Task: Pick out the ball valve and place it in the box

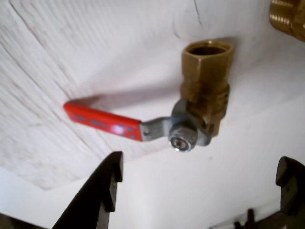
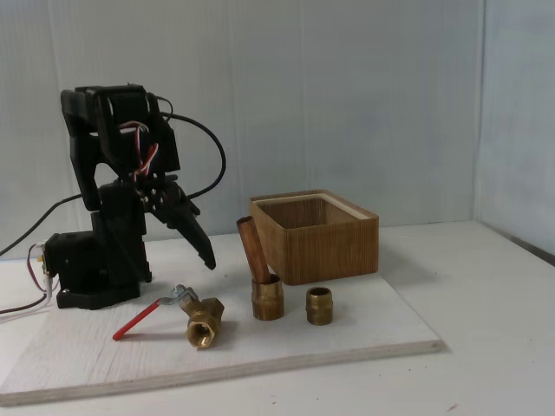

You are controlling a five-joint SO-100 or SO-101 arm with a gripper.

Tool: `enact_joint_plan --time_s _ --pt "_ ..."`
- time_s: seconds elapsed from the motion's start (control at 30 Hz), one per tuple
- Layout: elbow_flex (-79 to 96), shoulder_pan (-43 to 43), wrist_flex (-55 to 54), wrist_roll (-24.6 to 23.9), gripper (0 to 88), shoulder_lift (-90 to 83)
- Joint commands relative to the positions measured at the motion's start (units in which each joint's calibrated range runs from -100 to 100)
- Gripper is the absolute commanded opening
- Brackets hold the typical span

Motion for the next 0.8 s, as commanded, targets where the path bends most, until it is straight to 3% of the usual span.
enact_joint_plan --time_s 0.0,0.37,0.77 --pt "0.83 0.27 -3.39 -2.36 34.0 -0.28" --pt "8.78 0.05 -13.9 -7.64 34.0 -0.54" --pt "11.12 -0.17 -15.19 -7.69 34.0 -0.54"
